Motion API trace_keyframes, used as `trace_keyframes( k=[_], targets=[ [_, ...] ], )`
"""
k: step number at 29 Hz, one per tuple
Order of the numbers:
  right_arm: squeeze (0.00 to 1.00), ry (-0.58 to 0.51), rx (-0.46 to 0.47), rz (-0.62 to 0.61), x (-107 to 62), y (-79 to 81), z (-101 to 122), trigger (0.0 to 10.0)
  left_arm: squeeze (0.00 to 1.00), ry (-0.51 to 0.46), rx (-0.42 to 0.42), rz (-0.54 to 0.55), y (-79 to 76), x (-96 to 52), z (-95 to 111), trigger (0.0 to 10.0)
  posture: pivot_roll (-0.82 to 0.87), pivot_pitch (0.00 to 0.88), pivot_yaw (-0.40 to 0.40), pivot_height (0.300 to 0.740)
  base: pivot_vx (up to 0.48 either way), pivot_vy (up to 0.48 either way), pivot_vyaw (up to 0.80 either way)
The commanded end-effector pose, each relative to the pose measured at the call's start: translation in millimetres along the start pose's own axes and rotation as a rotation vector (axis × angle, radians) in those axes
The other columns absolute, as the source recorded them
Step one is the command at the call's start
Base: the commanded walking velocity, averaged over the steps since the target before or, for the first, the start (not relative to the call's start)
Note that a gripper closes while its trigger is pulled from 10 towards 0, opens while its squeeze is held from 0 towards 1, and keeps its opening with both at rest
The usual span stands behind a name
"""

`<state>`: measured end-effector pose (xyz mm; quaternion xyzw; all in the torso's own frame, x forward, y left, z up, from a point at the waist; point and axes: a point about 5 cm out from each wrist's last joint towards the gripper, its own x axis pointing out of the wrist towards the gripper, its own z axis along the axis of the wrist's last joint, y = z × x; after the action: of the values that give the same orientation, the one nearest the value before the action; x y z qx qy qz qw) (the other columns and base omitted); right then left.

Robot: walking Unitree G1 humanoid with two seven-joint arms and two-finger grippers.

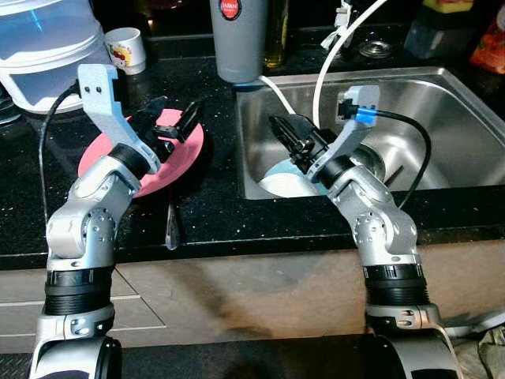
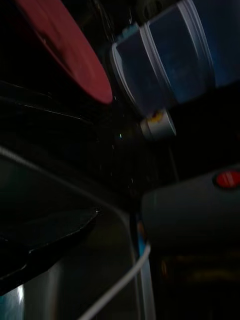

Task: Kitchen organization

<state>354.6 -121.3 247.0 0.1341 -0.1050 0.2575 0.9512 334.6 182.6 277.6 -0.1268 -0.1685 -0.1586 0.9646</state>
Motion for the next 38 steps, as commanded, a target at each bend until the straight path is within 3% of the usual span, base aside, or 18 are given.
trace_keyframes(
  k=[1, 2, 4, 8, 9, 10, 11, 13, 14, 17, 22, 23, 27, 31, 36, 38],
  targets=[
    [0.00, 0.002, -0.005, -0.018, -0.3, -1.5, -2.7, 10.0, 0.00, 0.014, 0.030, 0.104, 17.1, -2.8, 2.4, 10.0, 0.00, 0.107, 0.020, 0.740, 0.000, 0.000, 0.00],
    [0.00, 0.002, -0.006, -0.025, -0.3, -2.5, -3.1, 10.0, 1.00, 0.025, 0.042, 0.171, 27.8, -4.3, 2.4, 10.0, 0.00, 0.106, 0.019, 0.740, 0.000, 0.000, 0.00],
    [0.00, 0.006, -0.008, -0.040, -0.2, -4.4, -4.4, 10.0, 1.00, 0.058, 0.069, 0.271, 46.0, -8.6, 1.5, 10.0, 0.00, 0.105, 0.016, 0.740, 0.000, 0.000, 0.00],
    [0.00, 0.010, 0.001, -0.043, 1.3, -3.8, -5.8, 10.0, 1.00, 0.122, 0.096, 0.344, 63.1, -16.1, 0.1, 10.0, 0.00, 0.103, 0.016, 0.740, 0.000, 0.000, 0.00],
    [0.00, 0.011, 0.015, -0.039, 2.9, -1.9, -6.0, 10.0, 0.57, 0.155, 0.084, 0.394, 75.7, -21.6, 1.3, 10.0, 0.00, 0.102, 0.016, 0.740, 0.000, 0.000, 0.00],
    [0.00, 0.011, 0.015, -0.039, 2.9, -1.9, -6.0, 10.0, 0.57, 0.155, 0.084, 0.394, 75.7, -21.6, 1.3, 10.0, 0.00, 0.102, 0.016, 0.740, 0.000, 0.000, 0.00],
    [0.00, 0.013, 0.022, -0.038, 3.8, -1.0, -6.1, 10.0, 0.00, 0.175, 0.076, 0.414, 83.3, -25.0, 2.8, 10.0, 0.00, 0.102, 0.017, 0.740, 0.000, 0.000, 0.00],
    [0.00, 0.015, 0.026, -0.038, 4.4, -0.4, -6.2, 10.0, 0.00, 0.194, 0.066, 0.429, 89.4, -28.0, 3.7, 10.0, 0.00, 0.102, 0.017, 0.740, 0.000, 0.000, 0.00],
    [0.00, 0.017, 0.036, -0.037, 5.3, 0.4, -6.4, 10.0, 0.00, 0.214, 0.059, 0.494, 104.3, -35.3, 8.5, 10.0, 0.00, 0.105, 0.017, 0.740, 0.000, 0.000, 0.00],
    [0.00, 0.017, 0.046, -0.040, 6.0, 0.7, -6.9, 10.0, 0.00, 0.255, 0.034, 0.568, 121.3, -45.4, 13.3, 10.0, 0.01, 0.110, 0.015, 0.740, 0.000, 0.000, 0.00],
    [0.00, 0.017, 0.057, -0.045, 6.9, 0.8, -8.3, 10.0, 0.00, 0.270, -0.008, 0.654, 136.4, -53.1, 17.4, 10.0, 0.01, 0.115, 0.013, 0.740, 0.000, 0.000, 0.00],
    [0.00, 0.017, 0.057, -0.045, 6.9, 0.8, -8.3, 10.0, 0.00, 0.270, -0.008, 0.654, 136.4, -53.1, 17.4, 10.0, 0.01, 0.115, 0.013, 0.740, 0.000, 0.000, 0.00],
    [0.00, 0.020, 0.058, -0.044, 7.2, 1.1, -9.1, 10.0, 0.00, 0.282, -0.182, 0.648, 136.6, -52.9, 12.8, 10.0, 0.01, 0.117, 0.015, 0.740, 0.000, 0.000, 0.00],
    [0.00, 0.022, 0.060, -0.044, 7.1, 0.8, -9.3, 10.0, 0.00, 0.309, -0.211, 0.680, 139.6, -55.2, 10.0, 10.0, 0.01, 0.117, 0.017, 0.740, 0.000, 0.000, 0.00],
    [0.00, 0.031, 0.063, -0.047, 6.6, -0.8, -10.2, 10.0, 0.00, 0.453, -0.311, 0.672, 134.4, -58.6, -11.0, 10.0, 0.01, 0.118, 0.017, 0.740, 0.000, 0.000, 0.00],
    [0.00, 0.032, 0.065, -0.046, 6.8, -0.9, -10.4, 10.0, 0.00, 0.484, -0.310, 0.658, 131.0, -57.8, -14.4, 10.0, 0.01, 0.118, 0.017, 0.740, 0.000, 0.000, 0.00]
  ],
)
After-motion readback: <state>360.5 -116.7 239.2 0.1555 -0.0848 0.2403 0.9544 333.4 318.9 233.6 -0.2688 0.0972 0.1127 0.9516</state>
